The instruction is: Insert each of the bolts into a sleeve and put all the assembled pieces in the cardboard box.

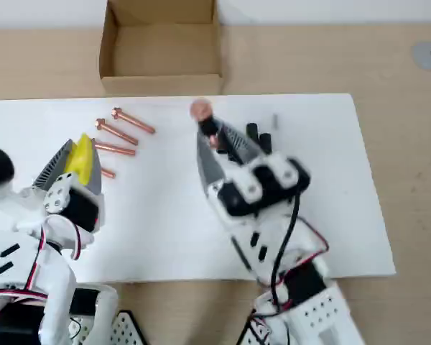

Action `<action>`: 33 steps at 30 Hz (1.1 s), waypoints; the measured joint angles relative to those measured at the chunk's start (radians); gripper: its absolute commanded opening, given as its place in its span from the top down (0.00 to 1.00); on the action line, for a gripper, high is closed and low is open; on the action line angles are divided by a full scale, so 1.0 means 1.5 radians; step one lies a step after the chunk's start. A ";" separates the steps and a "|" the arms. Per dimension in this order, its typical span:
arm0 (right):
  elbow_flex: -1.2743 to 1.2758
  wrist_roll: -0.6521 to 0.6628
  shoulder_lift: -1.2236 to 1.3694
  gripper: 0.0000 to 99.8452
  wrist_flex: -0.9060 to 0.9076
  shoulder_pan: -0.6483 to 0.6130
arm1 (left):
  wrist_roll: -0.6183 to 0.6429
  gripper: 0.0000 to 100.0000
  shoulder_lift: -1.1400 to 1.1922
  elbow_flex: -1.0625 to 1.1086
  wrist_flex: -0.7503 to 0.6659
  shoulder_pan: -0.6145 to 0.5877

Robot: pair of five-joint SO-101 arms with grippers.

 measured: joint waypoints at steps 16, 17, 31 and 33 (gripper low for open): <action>-0.328 -0.008 0.653 0.99 -0.305 0.048 | 0.000 0.91 0.000 0.076 0.017 -0.005; -0.352 -0.010 0.690 0.99 -0.315 0.053 | 0.000 0.91 0.001 0.081 0.017 -0.005; -0.754 -0.025 1.179 0.99 -0.325 0.104 | -0.011 0.91 0.000 0.114 0.017 -0.005; -0.812 -0.025 1.247 0.99 -0.325 0.115 | -0.037 0.91 0.005 0.145 0.006 -0.005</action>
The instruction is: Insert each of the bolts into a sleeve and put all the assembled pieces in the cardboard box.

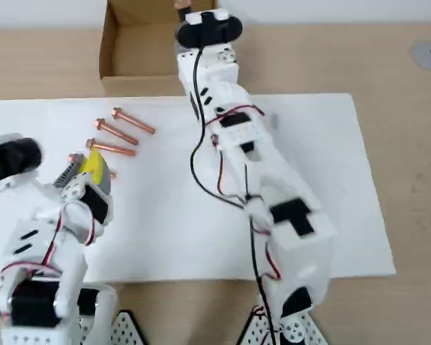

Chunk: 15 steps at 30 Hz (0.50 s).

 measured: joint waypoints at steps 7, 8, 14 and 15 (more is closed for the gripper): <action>-0.188 0.000 0.214 0.99 0.030 0.019 | -0.069 0.92 -0.001 0.079 -0.053 0.000; -0.214 0.000 0.237 0.99 0.043 0.019 | -0.070 0.92 -0.001 0.080 -0.055 0.000; -0.369 0.000 0.341 0.97 0.127 0.019 | -0.070 0.92 -0.001 0.086 -0.061 0.000; -0.397 0.000 0.352 0.95 0.148 0.019 | -0.070 0.92 -0.002 0.086 -0.061 0.000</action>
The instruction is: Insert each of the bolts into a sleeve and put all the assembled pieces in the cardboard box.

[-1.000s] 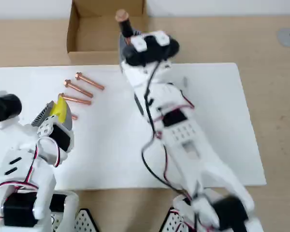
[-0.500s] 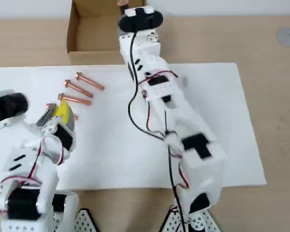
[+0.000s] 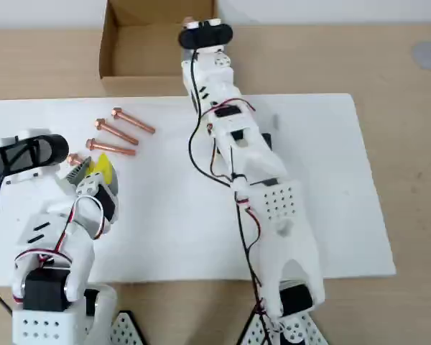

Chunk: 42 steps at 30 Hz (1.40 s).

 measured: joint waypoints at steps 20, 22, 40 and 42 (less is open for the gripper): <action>-0.360 -0.018 0.040 0.71 0.334 0.000 | 0.010 0.90 0.000 0.000 0.000 -0.021; -0.432 -0.051 0.040 0.71 0.400 0.000 | 0.023 0.90 0.000 0.000 0.000 -0.034; -0.705 -0.089 -0.229 0.71 1.266 0.013 | 0.208 0.84 0.224 -0.014 -0.130 -0.157; -0.659 -0.051 -0.301 0.71 1.269 0.016 | 0.272 0.84 0.326 -0.049 -0.146 -0.177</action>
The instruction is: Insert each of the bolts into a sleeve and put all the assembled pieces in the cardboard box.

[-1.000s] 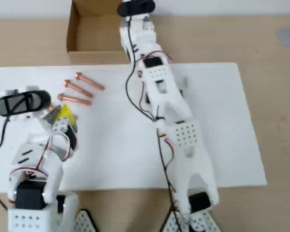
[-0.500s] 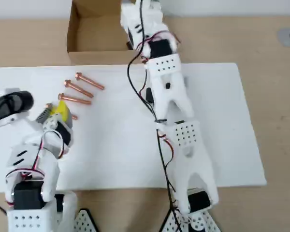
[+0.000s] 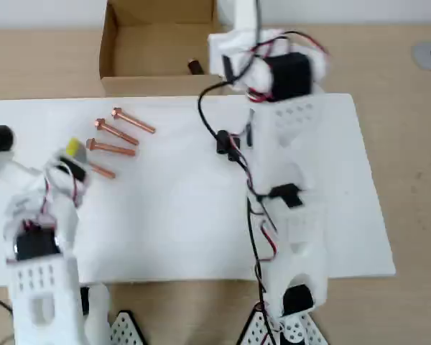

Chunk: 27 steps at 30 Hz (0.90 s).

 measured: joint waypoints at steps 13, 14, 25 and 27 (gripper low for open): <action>0.813 0.070 -0.486 0.71 -0.033 0.031 | 0.141 0.84 0.516 -0.318 0.023 0.013; 0.863 0.070 -0.502 0.71 -0.046 0.044 | 0.141 0.84 0.517 -0.327 0.041 0.013; 1.090 0.069 -0.545 0.71 -0.131 0.124 | 0.008 0.84 0.557 -0.499 0.301 -0.002; 1.119 0.069 -0.545 0.71 -0.150 0.124 | -0.003 0.84 0.594 -0.527 0.337 -0.009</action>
